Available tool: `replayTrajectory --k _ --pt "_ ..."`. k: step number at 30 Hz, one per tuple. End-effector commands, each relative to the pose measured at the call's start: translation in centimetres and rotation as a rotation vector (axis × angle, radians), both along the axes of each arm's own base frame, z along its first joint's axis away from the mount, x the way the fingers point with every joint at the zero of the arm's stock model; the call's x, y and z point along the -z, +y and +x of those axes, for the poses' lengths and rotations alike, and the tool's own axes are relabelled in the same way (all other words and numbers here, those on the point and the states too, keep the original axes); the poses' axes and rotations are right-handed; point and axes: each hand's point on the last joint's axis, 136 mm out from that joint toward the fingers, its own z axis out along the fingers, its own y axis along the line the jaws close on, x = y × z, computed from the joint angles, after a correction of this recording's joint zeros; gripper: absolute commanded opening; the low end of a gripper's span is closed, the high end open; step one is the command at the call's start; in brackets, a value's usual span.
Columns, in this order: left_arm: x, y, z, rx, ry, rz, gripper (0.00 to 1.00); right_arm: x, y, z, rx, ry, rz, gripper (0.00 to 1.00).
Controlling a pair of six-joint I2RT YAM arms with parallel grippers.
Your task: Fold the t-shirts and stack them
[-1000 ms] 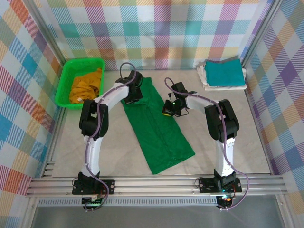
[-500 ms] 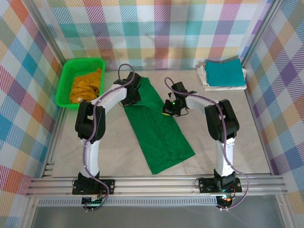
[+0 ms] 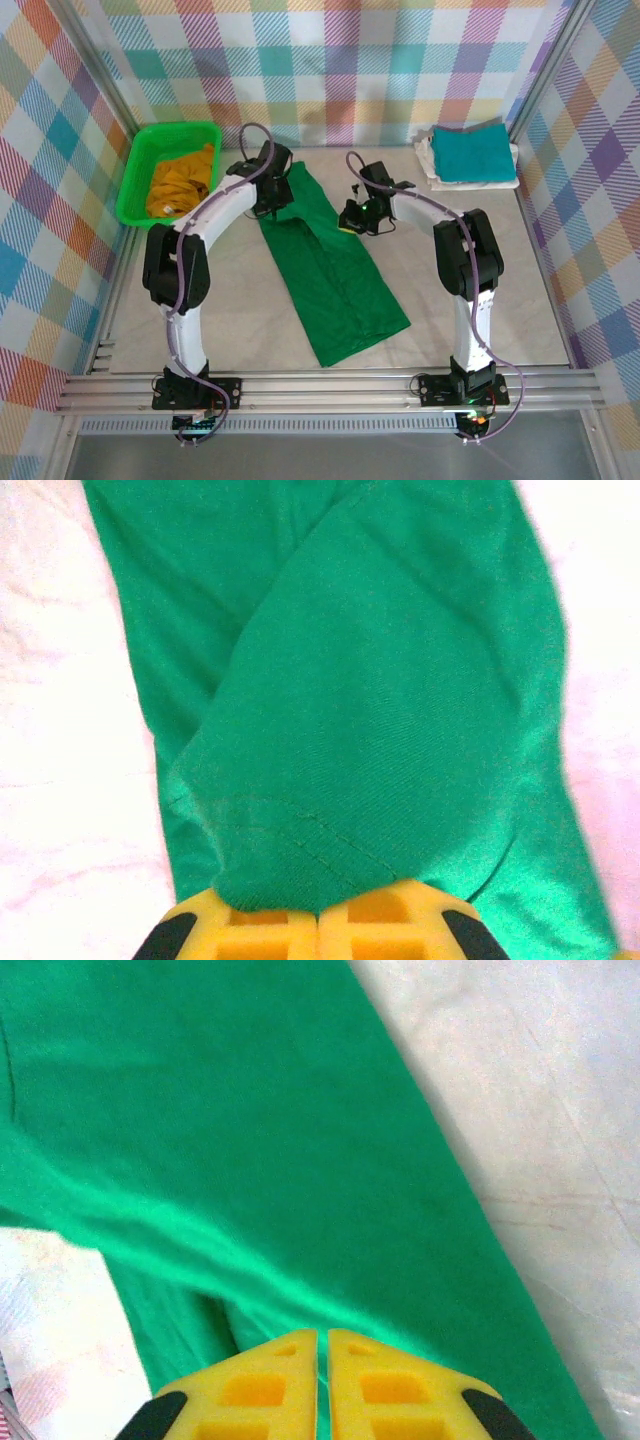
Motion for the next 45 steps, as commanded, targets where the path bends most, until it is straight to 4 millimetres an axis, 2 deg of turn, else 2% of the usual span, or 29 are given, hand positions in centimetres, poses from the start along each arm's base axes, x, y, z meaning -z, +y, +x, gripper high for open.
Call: replayTrajectory --k 1,3,4,6,9,11,14,18,21,26,29,35,39,44,45 --pt "-1.0 0.0 0.0 0.009 0.002 -0.006 0.08 -0.6 0.3 0.3 -0.031 0.003 0.011 0.13" --pt "-0.6 -0.4 -0.2 0.020 0.013 -0.019 0.25 -0.9 0.5 0.6 -0.032 -0.005 0.016 0.13" --pt "-0.6 -0.4 -0.3 0.015 0.015 -0.020 0.27 -0.9 0.5 0.6 -0.032 -0.005 0.016 0.13" --pt "-0.7 -0.3 -0.7 0.014 0.008 -0.016 0.24 -1.2 0.5 0.8 -0.033 -0.013 0.016 0.14" --pt "-1.3 0.9 -1.4 -0.006 -0.002 0.034 0.26 -1.3 0.6 1.0 -0.036 -0.016 0.016 0.15" --pt "-1.3 1.7 -1.3 -0.014 -0.016 0.064 0.26 -1.3 0.8 1.2 -0.038 -0.019 0.020 0.15" --pt "-0.5 1.5 -0.2 0.002 -0.005 0.071 0.27 -1.1 1.2 1.9 -0.043 -0.018 0.022 0.16" --pt "2.3 1.6 2.1 -0.030 0.029 0.094 0.19 0.5 1.8 2.7 -0.052 0.014 0.005 0.12" --pt "5.1 2.4 3.9 -0.096 0.057 0.038 0.19 1.6 1.5 3.4 -0.040 0.003 -0.031 0.00" --pt "9.4 4.2 5.8 -0.192 0.127 0.030 0.15 3.4 1.5 3.4 -0.042 0.033 -0.052 0.00" --pt "11.8 4.2 6.7 -0.215 0.160 -0.001 0.15 4.6 0.7 2.9 -0.015 0.054 -0.085 0.00" --pt "14.5 1.9 8.6 -0.166 0.207 -0.073 0.12 6.4 -1.2 1.2 0.087 0.100 -0.109 0.00" --pt "15.4 -2.5 10.8 -0.031 0.190 -0.170 0.12 7.4 -2.8 0.8 0.236 0.141 -0.052 0.00" --pt "15.1 -8.4 13.0 0.124 0.103 -0.290 0.12 7.6 -4.5 2.1 0.378 0.166 0.017 0.00" --pt "14.9 -9.0 13.4 0.134 0.079 -0.306 0.12 7.4 -4.6 2.6 0.391 0.158 0.030 0.00"
